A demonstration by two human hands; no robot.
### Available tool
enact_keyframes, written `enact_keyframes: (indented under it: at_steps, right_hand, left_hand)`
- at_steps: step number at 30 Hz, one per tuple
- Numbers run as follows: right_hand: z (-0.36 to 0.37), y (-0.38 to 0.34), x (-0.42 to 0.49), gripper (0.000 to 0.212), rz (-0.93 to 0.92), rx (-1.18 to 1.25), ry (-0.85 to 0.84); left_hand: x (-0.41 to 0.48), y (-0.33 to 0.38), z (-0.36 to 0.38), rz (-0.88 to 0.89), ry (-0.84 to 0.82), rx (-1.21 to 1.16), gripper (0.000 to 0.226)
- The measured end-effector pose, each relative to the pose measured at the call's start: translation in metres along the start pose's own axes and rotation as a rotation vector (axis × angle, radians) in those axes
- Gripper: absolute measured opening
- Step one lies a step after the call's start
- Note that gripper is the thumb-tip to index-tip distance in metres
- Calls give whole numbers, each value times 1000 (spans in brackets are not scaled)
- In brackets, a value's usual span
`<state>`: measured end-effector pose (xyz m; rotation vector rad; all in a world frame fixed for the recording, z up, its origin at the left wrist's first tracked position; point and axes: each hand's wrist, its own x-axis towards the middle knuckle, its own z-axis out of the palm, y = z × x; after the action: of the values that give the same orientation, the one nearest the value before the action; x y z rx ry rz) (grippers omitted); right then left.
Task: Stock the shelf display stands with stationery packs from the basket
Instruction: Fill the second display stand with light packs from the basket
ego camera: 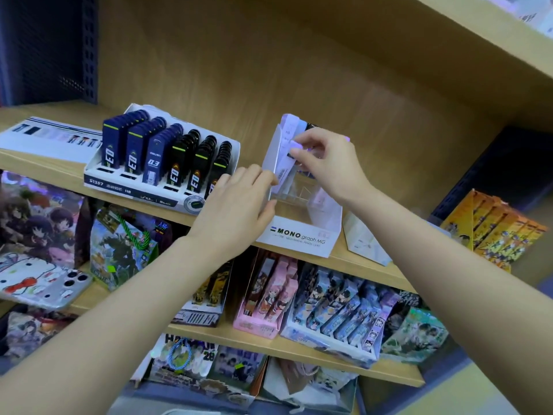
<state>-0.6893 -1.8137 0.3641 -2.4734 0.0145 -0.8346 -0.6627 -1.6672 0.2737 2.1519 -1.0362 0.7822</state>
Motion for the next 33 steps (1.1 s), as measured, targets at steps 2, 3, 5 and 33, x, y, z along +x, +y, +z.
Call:
enact_keyframes:
  at_steps: [2, 3, 5, 33]
  right_hand:
    - [4, 0, 3, 11, -52, -85, -4]
    - [6, 1, 5, 13, -70, -111, 7]
    - [9, 3, 6, 17, -94, -161, 21]
    - [115, 133, -294, 25, -152, -390, -508]
  left_hand:
    - [1, -1, 0, 15, 0, 17, 26]
    - [1, -2, 0, 23, 2, 27, 26]
    - [1, -2, 0, 39, 2, 56, 25]
    - [-286, -65, 98, -128, -554, 76, 23]
